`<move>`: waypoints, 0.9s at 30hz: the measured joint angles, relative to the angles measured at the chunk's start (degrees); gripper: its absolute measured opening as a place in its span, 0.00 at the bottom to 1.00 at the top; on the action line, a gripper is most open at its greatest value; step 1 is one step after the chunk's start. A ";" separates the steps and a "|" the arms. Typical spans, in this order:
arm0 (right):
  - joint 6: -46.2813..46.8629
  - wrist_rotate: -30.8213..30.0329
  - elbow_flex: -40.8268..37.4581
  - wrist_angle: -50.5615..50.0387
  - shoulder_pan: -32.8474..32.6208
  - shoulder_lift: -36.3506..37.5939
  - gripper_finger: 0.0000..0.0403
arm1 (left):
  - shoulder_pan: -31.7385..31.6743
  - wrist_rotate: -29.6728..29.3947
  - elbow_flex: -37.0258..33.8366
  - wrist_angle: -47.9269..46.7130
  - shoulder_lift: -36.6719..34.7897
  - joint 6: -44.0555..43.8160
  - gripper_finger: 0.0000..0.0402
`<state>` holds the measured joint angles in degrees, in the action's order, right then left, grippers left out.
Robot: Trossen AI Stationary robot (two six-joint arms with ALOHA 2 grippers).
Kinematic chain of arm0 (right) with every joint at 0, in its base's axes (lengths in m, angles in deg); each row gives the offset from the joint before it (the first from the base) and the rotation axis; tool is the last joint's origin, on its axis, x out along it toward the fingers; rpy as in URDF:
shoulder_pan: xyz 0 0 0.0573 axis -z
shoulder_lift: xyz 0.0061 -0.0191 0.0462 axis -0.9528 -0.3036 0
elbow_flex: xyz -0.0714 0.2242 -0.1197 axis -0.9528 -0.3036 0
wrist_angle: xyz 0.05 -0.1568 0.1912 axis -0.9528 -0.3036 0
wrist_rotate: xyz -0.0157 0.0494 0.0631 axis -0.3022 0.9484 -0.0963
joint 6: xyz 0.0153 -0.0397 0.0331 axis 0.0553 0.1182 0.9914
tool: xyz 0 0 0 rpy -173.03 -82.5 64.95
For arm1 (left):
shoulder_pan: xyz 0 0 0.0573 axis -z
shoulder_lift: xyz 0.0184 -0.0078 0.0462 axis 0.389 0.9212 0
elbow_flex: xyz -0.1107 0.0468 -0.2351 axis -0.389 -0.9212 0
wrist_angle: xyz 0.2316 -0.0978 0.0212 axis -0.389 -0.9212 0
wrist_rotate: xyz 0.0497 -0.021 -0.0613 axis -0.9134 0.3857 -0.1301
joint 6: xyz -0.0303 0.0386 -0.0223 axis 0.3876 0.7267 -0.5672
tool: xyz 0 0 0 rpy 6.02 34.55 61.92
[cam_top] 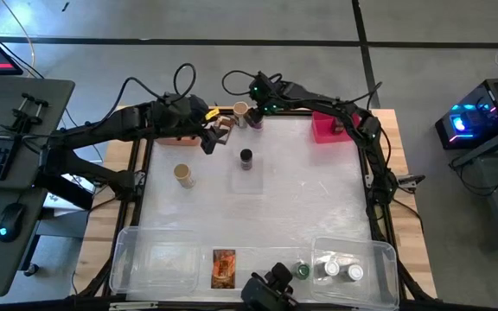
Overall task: Sort spices by type
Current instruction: Put the black seasoning bottle into the white bin
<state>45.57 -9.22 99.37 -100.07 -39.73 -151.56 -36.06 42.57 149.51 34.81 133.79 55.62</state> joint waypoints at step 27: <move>9.97 -4.87 0.00 -3.16 -0.09 0.00 0.64 | 0.00 -0.02 0.00 -1.29 0.00 -1.54 0.70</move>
<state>55.54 -14.09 99.37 -103.23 -39.82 -151.56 -36.06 42.55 149.51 33.53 133.79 54.09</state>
